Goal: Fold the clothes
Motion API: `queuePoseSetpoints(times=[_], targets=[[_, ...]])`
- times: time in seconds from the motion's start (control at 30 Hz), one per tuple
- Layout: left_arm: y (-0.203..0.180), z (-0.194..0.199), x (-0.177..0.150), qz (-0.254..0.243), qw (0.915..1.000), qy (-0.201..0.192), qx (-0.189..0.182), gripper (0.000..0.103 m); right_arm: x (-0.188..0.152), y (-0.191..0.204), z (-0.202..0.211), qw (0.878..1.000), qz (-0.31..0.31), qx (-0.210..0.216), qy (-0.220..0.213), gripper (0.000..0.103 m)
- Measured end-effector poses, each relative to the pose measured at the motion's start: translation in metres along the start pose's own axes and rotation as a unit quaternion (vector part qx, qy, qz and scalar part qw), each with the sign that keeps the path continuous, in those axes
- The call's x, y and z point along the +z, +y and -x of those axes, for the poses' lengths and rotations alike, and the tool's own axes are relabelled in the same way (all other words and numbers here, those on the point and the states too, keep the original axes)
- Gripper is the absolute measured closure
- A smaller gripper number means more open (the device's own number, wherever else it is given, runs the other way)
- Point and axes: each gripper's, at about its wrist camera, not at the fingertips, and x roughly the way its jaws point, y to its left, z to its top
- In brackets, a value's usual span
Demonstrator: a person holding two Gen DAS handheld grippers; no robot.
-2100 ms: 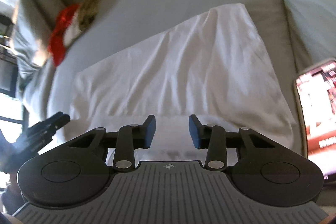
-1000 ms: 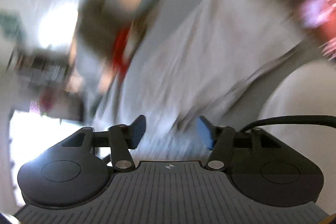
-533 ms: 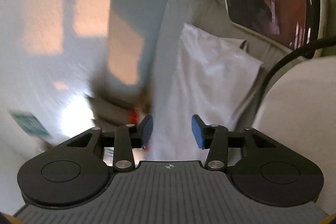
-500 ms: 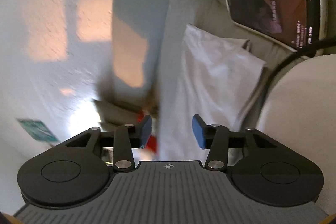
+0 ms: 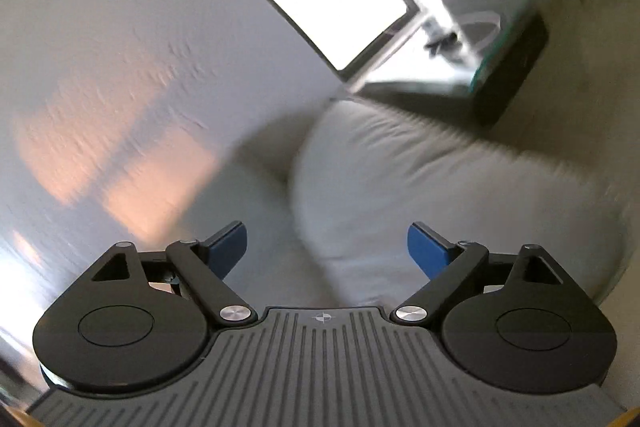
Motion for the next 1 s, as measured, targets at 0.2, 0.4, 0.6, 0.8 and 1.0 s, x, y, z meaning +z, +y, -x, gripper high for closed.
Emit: queuePoseSetpoints(times=[0.2, 0.4, 0.6, 0.8, 1.0], targets=[[-0.009, -0.050, -0.016, 0.006, 0.9994, 0.006, 0.034, 0.046, -0.048, -0.025, -0.096, 0.990, 0.067, -0.060, 0.105, 0.043], [-0.007, -0.057, -0.004, 0.015, 0.9976, -0.042, 0.052, 0.045, -0.063, 0.001, -0.121, 0.971, 0.158, 0.072, 0.166, 0.044], [0.003, -0.077, 0.020, 0.007, 0.9874, -0.081, 0.136, 0.052, -0.110, 0.069, -0.151, 0.880, 0.372, 0.129, 0.265, 0.083], [0.020, -0.095, 0.025, 0.014, 0.9796, -0.074, 0.186, 0.063, -0.140, 0.080, -0.173, 0.847, 0.399, 0.135, 0.325, 0.083], [0.032, -0.089, 0.013, 0.026, 0.9717, -0.012, 0.235, 0.063, -0.155, 0.070, -0.175, 0.836, 0.435, -0.004, 0.333, 0.081]])
